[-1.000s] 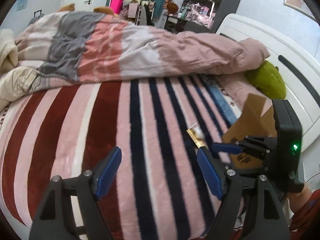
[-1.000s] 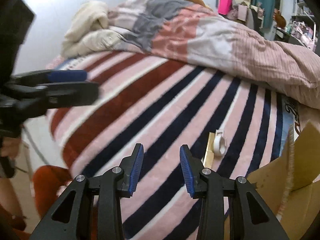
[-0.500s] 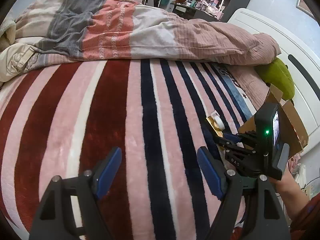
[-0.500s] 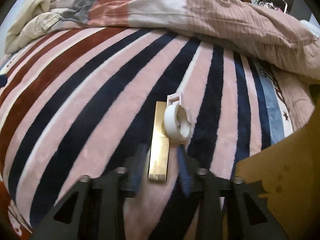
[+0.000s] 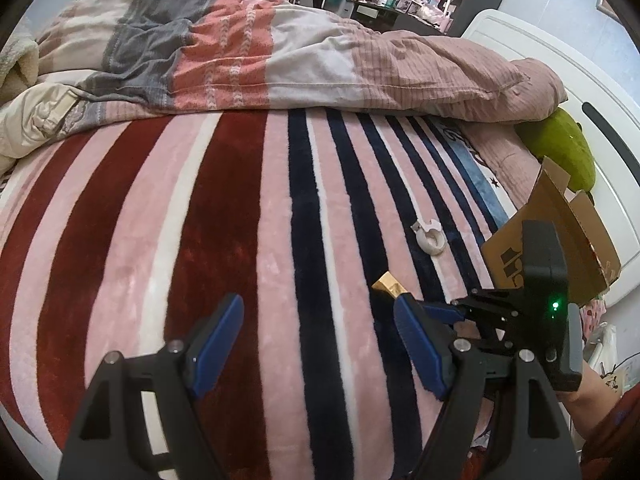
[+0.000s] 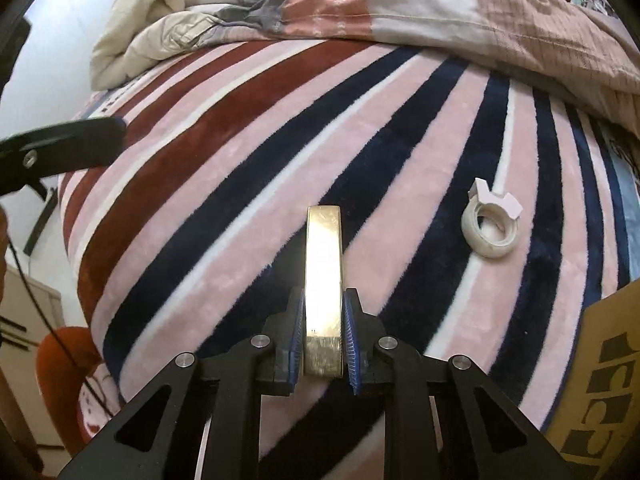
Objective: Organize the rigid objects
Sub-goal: 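Carry the gold tube into the cardboard box and open the right tool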
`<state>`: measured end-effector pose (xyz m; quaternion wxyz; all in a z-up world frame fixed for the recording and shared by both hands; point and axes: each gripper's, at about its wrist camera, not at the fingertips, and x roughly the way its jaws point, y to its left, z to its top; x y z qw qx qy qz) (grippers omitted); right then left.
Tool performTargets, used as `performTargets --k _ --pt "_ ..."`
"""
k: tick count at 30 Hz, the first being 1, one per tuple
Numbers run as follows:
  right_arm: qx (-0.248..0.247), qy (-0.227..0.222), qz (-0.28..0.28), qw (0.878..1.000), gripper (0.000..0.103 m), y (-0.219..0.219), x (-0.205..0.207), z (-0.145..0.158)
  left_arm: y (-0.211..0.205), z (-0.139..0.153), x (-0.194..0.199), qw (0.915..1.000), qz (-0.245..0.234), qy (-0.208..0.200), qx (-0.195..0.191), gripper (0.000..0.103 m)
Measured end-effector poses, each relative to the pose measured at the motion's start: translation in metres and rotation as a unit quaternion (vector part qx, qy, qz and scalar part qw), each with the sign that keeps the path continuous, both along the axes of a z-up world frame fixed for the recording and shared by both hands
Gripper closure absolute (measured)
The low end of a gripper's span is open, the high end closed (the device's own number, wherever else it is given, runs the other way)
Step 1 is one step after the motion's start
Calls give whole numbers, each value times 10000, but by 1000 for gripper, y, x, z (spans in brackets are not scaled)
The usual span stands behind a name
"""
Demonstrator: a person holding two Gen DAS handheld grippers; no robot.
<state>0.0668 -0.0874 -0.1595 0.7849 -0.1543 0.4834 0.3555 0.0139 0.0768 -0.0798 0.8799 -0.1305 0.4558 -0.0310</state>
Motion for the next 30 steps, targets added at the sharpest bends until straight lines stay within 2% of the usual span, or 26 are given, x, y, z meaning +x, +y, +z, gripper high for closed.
performTargets --k 4,7,10,15,17,19,20,22,24,30 --pt "-150 -324 137 9993 89 7 -4 5 -4 4 -2 10000 -22 -4 -79 28" --pt "25 -378 265 9989 90 5 -6 18 -13 14 -2 9998 -118 -81 -124 28" --pt "338 -584 438 9968 90 0 -16 48 -28 32 -3 9991 -251 -276 -186 28" --pt "990 -976 687 9879 90 -23 -36 107 -58 70 -1 9935 -649 -750 -552 28" --pt "1208 -1155 750 9831 90 -35 -43 128 -73 85 4 9897 -800 -935 -732 35" --pt "1334 -1467 748 9773 90 -51 -50 144 -88 94 10 9850 -1019 -1026 -943 54" --pt "1373 -1555 698 9758 90 -60 -51 148 -99 97 16 9821 -1146 -1042 -1068 57" --pt "1526 -1634 576 9730 90 -80 -50 157 -116 102 26 9811 -1239 -1048 -1054 67" --pt "1610 -1695 434 9713 90 -101 -47 161 -139 106 38 9775 -1459 -1052 -1100 68" --pt "1597 -1694 -137 9724 90 -162 -25 167 -218 112 72 9711 -2078 -899 -751 69"
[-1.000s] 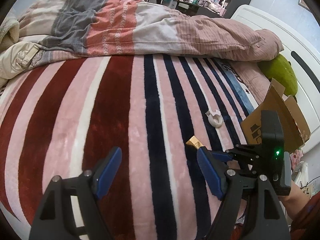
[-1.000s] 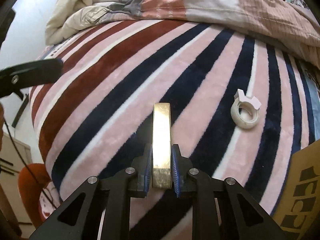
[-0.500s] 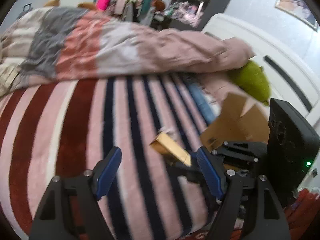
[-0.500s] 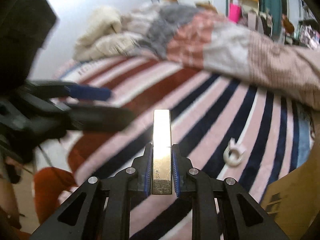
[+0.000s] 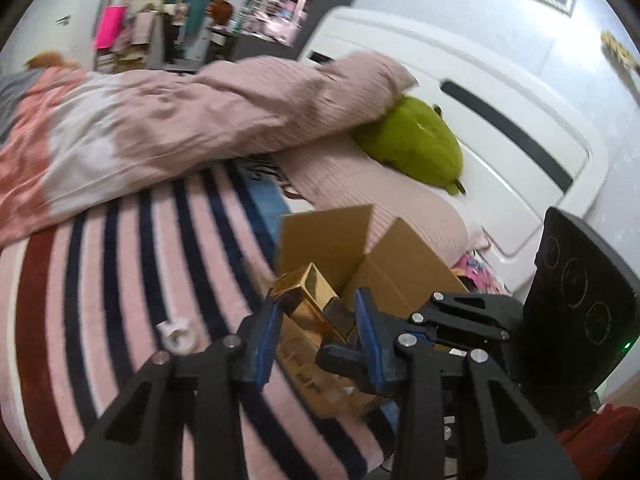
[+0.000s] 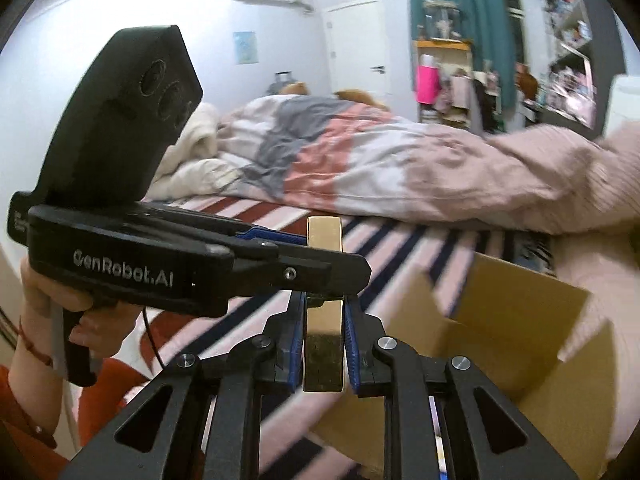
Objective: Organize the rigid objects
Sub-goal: 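Carry the gold tube into the cardboard box and open the right tool, then return the right tool and grasp the white tape roll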
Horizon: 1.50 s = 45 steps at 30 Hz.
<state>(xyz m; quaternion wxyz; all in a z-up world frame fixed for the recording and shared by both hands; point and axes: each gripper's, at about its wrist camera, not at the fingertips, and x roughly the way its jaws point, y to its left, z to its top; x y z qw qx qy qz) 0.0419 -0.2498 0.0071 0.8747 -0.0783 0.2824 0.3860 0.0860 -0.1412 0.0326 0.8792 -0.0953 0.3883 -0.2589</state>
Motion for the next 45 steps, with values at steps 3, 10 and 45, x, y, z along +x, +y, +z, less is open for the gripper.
performTargets --k 3,10,45 --pt "-99 120 -274 9995 90 -28 12 -2 -31 -4 16 9995 -245 127 139 69" --pt "-354 537 -580 9962 90 -60 32 -17 -67 -24 37 9973 -454 422 402 69" --pt "-941 225 -343 9947 43 25 9 -3 102 6 -55 9901 1221 -188 665 20"
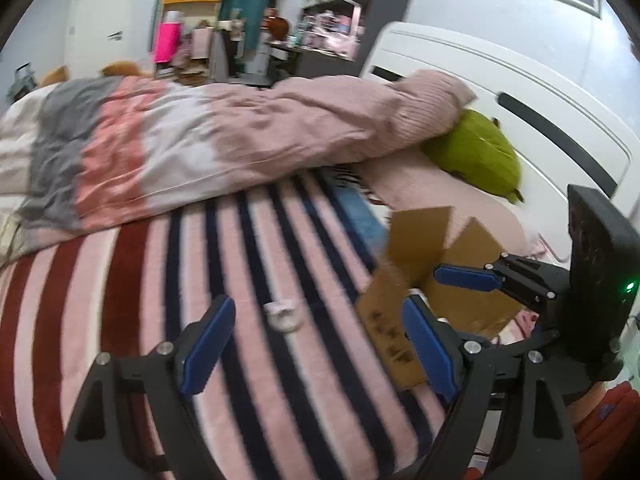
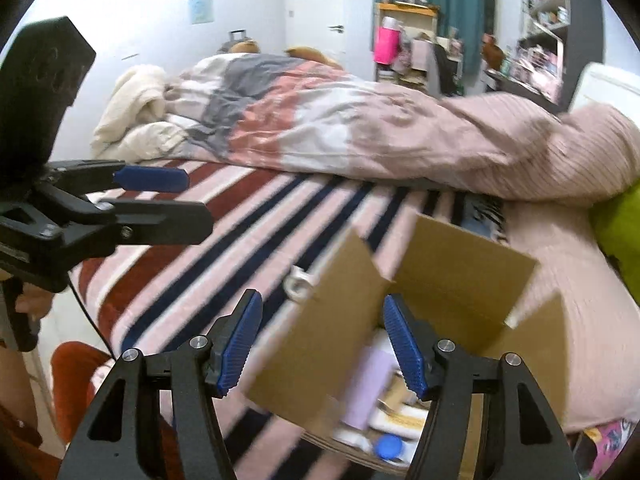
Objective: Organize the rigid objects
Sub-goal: 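Return the right tool and grasp the white tape roll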
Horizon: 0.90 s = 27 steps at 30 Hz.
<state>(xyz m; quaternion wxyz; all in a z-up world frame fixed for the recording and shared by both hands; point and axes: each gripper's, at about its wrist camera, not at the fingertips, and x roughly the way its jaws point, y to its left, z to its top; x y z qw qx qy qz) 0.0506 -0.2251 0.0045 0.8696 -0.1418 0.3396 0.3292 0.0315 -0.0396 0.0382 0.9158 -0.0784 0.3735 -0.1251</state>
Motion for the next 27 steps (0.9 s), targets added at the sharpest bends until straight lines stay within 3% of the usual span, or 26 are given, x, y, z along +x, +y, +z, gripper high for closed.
performTargets --k 5,12,17,23,27 --pt "24 213 466 9987 43 61 1 -10 50 -20 -11 9990 419 119 50 20" --pt "-237 882 630 9938 43 125 21 -66 95 -66 -9 9963 737 432 -13 20" --pt "-272 1340 -121 9905 43 124 53 -115 108 -96 1 9947 761 668 -157 20" --pt "-578 1104 -1198 9849 43 103 87 -162 112 -120 13 9934 697 884 -201 20" --pt "-456 1208 -1290 9832 44 94 100 -174 114 -128 18 9924 703 983 -225 20"
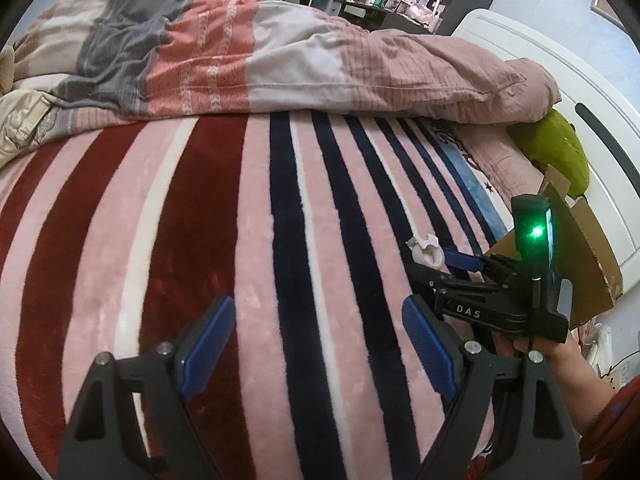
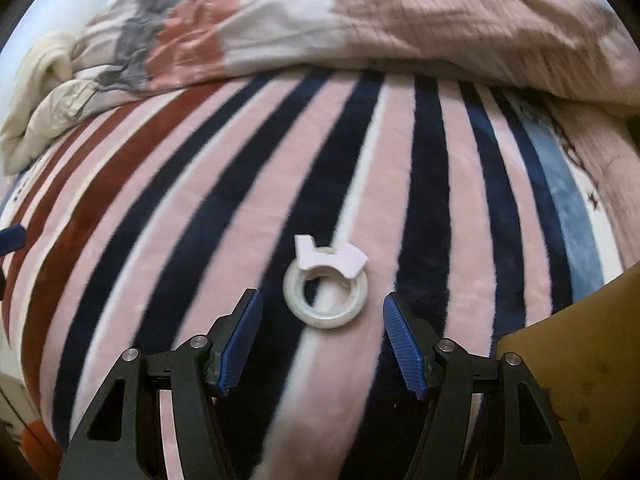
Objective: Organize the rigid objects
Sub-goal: 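Return the right tool and grasp the white tape roll, then carry the tape roll into the cardboard box and open the right tool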
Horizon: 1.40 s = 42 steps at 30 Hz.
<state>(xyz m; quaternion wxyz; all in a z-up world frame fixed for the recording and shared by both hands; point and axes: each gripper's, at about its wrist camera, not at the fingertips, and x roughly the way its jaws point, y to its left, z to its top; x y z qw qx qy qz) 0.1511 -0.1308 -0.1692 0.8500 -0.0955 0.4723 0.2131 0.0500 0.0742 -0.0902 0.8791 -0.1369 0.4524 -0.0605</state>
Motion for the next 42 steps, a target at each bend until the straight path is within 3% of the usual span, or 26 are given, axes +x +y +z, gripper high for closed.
performTargets --k 2,3,10,17,22,28,30,42 --pt "-62 -150 60 9999 52 0 0 1 -1 -1 1 10000 -7 38 10 20" --pt "-95 -209 97 9997 67 1 -1 3 -1 -1 2 10000 -12 42 18 20" --pt "249 -64 758 9968 66 11 -20 20 -21 23 -3 9994 -292 -117 -139 20" --pt "718 -554 1967 9763 67 25 -75 84 -58 57 -6 9964 -690 -360 -324 20" --pt "1008 -967 2340 9622 67 8 -105 124 -89 82 -11 9931 -974 -515 -403 24" --pt "1053 -1435 2250 9580 67 -26 -116 154 -130 107 -6 9863 -1417 -656 -535 57" --pt "1029 -1519 2131 9596 67 -41 -114 159 -148 112 0 9849 -1549 -676 -382 62" --pt "824 -1678 1285 9739 67 -137 -97 170 -250 113 47 9679 -2425 -543 -378 65"
